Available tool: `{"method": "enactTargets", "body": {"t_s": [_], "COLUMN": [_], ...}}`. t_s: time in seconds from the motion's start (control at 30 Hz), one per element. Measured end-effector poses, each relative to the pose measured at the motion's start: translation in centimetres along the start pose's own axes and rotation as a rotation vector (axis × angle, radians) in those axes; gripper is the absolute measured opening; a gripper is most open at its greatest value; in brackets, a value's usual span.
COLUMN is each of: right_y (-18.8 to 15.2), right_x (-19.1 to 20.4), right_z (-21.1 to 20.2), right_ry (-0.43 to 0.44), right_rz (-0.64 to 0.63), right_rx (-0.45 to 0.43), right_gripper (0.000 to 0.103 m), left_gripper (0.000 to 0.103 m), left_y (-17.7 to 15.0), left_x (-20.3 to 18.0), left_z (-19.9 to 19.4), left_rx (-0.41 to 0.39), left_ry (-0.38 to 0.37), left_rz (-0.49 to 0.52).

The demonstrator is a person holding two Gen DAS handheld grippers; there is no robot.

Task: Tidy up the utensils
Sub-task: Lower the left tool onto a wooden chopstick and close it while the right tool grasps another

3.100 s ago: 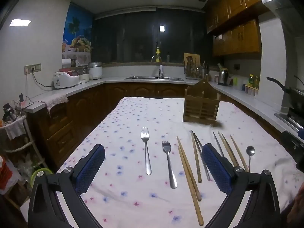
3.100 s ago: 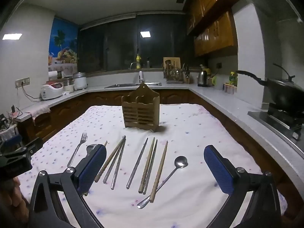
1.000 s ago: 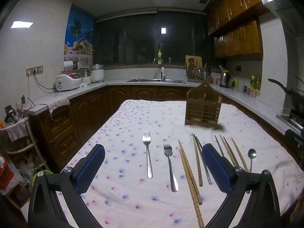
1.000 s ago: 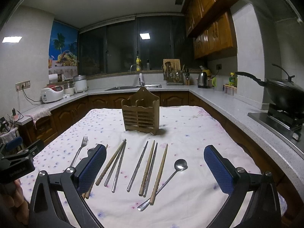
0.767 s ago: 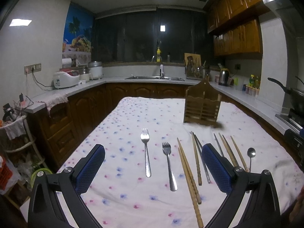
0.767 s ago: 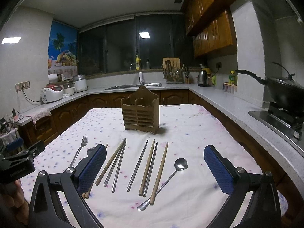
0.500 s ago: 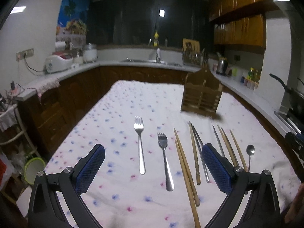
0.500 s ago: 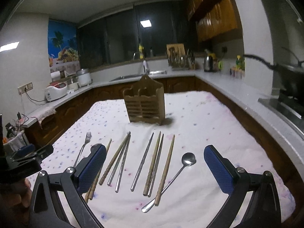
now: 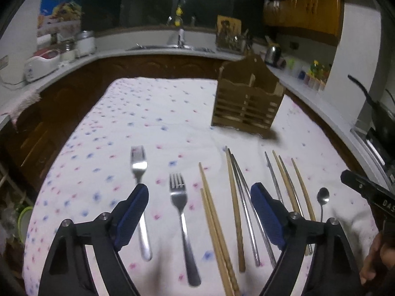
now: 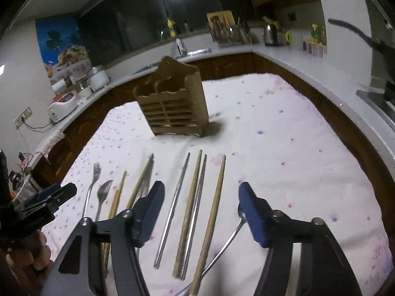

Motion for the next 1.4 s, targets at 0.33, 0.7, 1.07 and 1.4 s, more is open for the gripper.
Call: {"method": "enactTargets", "body": {"t_s": [0.33, 0.7, 1.07, 1.4], "right_y": [1.8, 1.4, 1.3, 1.6], "right_x": [-1.4, -2.8, -3.0, -3.0], "right_z": [6.1, 11.0, 12.0, 12.6], "right_ry": [-0.030, -0.039, -0.030, -0.042], "right_rz": [0.015, 0.042, 0.032, 0.013], "right_rx": [0.132, 0.237, 0.263, 0.273], "right_gripper": [0.045, 0.035, 0.034, 0.026], "left_gripper": [0.060, 0.045, 0.043, 0.033], "left_y": [3.9, 5.0, 5.1, 4.8], "left_x": [0.3, -1.8, -2.9, -3.8], "left_z": [6.9, 13.9, 17.5, 18.2], "left_rx": [0.181, 0.295, 0.334, 0.363], "left_ry": [-0.027, 0.003, 0.008, 0.016], "left_rz": [0.024, 0.099, 0.126, 0.205]}}
Point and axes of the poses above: each gripper's, at about its wrist camera, not at the fingertips, and z roughly the way its jaws point, x to its left, y to its top, the point moved 2 cm from there along z, roughly the way its jaws point, and after that the axes turned 3 degrees about -y, right-handed, at the moved point
